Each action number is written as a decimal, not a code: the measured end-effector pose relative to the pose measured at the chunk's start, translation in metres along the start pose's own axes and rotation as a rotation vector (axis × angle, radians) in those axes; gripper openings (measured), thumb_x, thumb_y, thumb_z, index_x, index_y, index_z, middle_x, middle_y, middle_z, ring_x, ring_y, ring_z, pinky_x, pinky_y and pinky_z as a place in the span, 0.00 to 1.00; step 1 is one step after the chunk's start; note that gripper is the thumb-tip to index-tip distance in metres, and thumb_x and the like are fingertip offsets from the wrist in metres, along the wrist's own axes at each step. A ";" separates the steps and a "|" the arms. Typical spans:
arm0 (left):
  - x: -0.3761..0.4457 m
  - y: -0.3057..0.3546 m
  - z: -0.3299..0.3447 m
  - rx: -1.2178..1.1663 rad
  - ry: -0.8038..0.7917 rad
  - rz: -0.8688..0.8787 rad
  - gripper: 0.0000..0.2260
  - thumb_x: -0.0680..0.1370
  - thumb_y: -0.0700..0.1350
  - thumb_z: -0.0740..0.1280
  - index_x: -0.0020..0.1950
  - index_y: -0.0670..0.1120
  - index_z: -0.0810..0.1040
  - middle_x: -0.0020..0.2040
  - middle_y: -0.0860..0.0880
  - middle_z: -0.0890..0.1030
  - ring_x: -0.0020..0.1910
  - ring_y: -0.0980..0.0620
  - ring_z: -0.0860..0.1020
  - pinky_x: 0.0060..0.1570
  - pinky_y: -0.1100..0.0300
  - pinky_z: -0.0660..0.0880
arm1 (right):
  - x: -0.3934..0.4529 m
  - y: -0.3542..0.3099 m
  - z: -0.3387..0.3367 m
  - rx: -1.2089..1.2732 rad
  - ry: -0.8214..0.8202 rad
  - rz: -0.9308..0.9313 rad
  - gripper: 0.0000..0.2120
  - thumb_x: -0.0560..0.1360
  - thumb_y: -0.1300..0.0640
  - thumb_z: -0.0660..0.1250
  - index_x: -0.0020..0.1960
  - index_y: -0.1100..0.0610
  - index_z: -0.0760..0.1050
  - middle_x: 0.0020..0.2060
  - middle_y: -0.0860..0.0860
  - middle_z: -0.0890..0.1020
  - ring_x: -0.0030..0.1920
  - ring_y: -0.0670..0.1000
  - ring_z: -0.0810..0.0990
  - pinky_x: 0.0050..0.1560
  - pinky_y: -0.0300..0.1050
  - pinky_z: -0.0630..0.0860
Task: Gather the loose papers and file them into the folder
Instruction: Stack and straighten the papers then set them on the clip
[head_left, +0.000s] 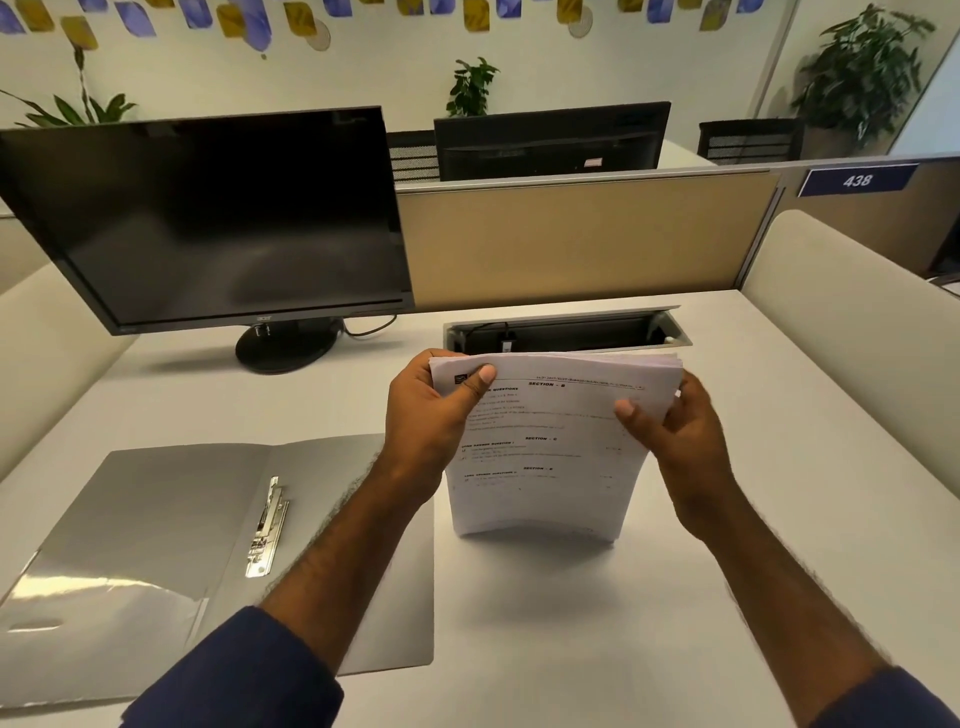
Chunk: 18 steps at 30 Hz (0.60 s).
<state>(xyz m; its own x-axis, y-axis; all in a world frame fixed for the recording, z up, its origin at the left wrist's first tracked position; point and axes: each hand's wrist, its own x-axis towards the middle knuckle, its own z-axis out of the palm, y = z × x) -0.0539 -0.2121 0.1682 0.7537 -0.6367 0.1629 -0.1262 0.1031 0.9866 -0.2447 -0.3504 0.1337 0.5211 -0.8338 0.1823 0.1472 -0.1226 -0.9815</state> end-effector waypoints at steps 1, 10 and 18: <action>0.000 0.000 -0.001 -0.011 -0.012 -0.006 0.07 0.74 0.48 0.73 0.47 0.52 0.76 0.41 0.54 0.84 0.39 0.55 0.83 0.35 0.65 0.79 | 0.000 0.007 -0.005 -0.025 -0.064 0.031 0.31 0.67 0.48 0.75 0.67 0.52 0.70 0.54 0.49 0.82 0.51 0.46 0.83 0.42 0.40 0.81; 0.004 -0.002 -0.007 -0.043 -0.070 -0.040 0.06 0.75 0.46 0.73 0.48 0.50 0.76 0.39 0.54 0.85 0.39 0.56 0.84 0.35 0.65 0.79 | 0.001 0.053 -0.005 -0.039 -0.161 0.208 0.20 0.61 0.54 0.80 0.52 0.49 0.83 0.50 0.50 0.86 0.51 0.53 0.84 0.47 0.46 0.82; 0.017 -0.006 -0.017 -0.080 -0.047 -0.084 0.09 0.74 0.51 0.72 0.51 0.51 0.76 0.40 0.56 0.85 0.40 0.57 0.84 0.33 0.65 0.79 | 0.001 0.044 -0.001 -0.093 -0.159 0.178 0.09 0.66 0.52 0.77 0.46 0.50 0.85 0.45 0.50 0.87 0.44 0.51 0.86 0.40 0.41 0.81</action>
<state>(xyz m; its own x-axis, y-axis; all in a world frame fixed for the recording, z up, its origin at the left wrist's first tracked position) -0.0294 -0.2110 0.1650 0.7282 -0.6805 0.0816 -0.0108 0.1077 0.9941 -0.2385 -0.3569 0.0908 0.6589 -0.7522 0.0056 -0.0330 -0.0364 -0.9988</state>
